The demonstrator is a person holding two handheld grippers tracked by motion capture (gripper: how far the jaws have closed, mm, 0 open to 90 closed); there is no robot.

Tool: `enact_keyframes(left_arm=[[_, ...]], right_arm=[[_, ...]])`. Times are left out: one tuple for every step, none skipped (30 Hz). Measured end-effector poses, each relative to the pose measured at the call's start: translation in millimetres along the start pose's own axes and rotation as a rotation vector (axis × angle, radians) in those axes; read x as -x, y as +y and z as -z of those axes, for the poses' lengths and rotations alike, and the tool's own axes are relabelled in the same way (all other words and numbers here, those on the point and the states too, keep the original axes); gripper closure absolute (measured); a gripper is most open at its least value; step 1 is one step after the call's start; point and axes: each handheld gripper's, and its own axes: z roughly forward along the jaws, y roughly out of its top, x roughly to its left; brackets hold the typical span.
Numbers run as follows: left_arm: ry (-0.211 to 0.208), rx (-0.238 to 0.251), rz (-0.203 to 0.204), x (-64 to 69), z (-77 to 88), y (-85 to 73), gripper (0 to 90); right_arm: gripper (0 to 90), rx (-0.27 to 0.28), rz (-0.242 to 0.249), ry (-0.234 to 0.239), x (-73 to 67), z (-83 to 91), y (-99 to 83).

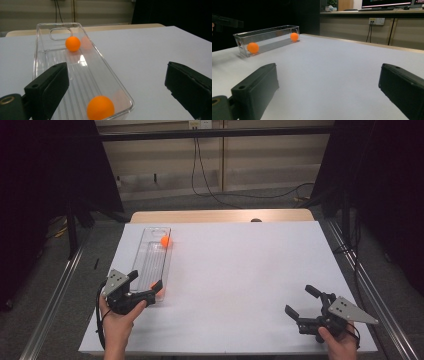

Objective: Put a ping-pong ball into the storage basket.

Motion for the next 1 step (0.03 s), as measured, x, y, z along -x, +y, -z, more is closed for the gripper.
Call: enact_keyframes(left_arm=[[0.002,0.007,0.001,-0.2,1.0,-1.3,5.1]], right_arm=[[1.8,-0.002,0.0,0.0,0.0,-0.3,-0.2]])
